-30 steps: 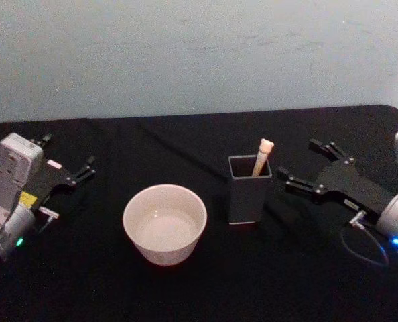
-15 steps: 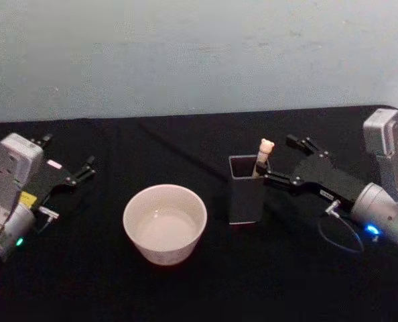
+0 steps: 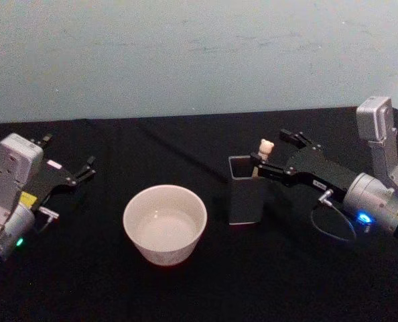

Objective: Pick up the stirring spoon with one hand, stir inside the cup, then place it back in its original position.

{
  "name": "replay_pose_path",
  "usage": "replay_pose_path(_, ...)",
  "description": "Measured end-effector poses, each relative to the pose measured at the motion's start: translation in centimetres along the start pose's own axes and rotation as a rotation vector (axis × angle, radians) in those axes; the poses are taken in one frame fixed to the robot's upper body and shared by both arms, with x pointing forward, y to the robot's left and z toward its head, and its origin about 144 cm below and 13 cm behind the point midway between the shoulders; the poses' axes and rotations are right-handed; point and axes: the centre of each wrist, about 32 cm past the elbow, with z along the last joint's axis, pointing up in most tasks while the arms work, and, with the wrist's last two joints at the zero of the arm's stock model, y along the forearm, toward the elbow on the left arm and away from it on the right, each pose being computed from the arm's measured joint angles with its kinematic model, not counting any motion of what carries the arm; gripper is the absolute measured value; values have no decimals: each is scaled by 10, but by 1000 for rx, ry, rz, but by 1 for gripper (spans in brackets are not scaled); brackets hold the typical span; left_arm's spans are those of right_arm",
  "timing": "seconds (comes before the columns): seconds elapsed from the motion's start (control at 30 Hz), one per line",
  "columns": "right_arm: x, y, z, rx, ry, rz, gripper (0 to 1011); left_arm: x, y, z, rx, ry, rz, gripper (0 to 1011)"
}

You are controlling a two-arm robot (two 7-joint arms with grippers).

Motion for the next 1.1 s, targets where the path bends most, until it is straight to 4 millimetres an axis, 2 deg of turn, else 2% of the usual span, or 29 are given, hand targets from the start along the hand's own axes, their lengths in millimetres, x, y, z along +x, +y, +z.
replay_pose_path(1.1, 3, 3, 1, -29, 39, 13, 1000, 0, 0, 0, 0, 0, 0, 1001)
